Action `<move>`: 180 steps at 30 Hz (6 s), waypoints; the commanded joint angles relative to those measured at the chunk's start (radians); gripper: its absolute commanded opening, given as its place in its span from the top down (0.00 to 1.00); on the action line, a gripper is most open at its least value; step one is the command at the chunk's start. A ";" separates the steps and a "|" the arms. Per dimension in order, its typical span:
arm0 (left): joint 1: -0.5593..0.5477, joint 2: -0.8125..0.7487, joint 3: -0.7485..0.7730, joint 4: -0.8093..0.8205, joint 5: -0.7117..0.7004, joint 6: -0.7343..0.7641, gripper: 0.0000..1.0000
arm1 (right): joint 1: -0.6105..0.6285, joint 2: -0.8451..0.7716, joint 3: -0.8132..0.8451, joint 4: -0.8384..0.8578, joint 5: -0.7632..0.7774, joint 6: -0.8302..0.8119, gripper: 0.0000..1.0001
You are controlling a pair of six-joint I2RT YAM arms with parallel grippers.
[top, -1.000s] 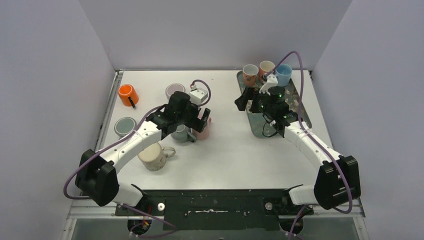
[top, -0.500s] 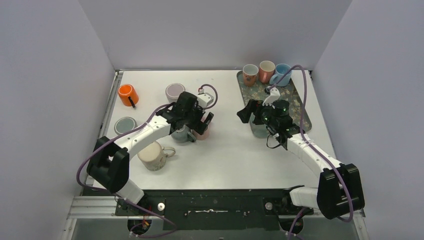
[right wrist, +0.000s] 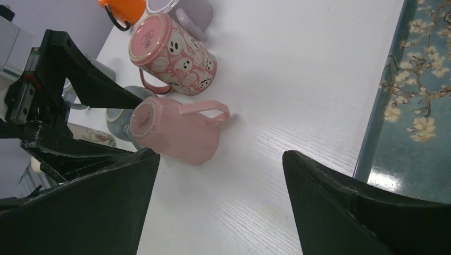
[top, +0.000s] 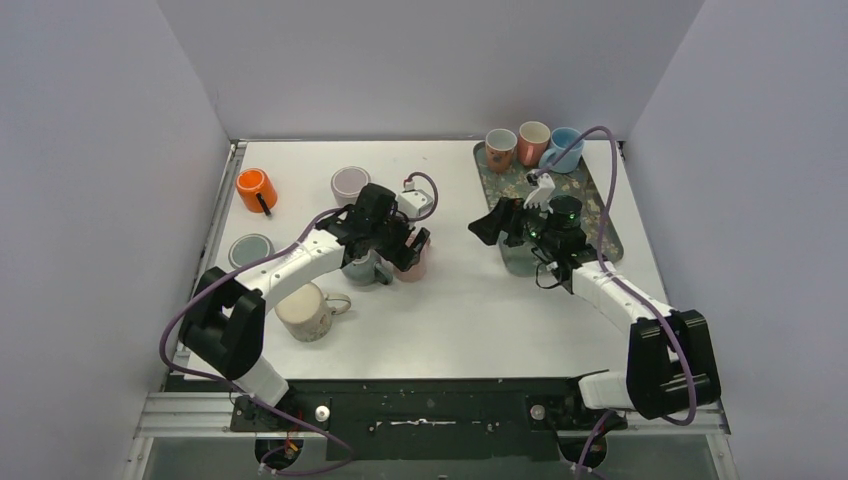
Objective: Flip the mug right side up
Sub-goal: Turn over the cup at the center of the board, then place the cup on the tray.
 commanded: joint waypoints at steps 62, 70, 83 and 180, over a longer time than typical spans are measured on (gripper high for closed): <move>-0.092 0.719 1.015 -0.780 -0.109 0.220 0.56 | -0.125 -0.295 -0.056 -0.080 0.247 0.120 0.14; -0.109 0.691 1.023 -0.786 -0.127 0.216 0.99 | -0.126 -0.301 -0.058 -0.096 0.240 0.103 0.14; -0.129 0.514 0.981 -0.700 -0.067 0.136 1.00 | -0.126 -0.297 -0.165 0.170 0.019 0.162 0.21; 0.004 -0.453 -0.148 0.064 0.046 -0.017 0.03 | -0.071 0.263 0.775 -0.859 0.712 -0.510 1.00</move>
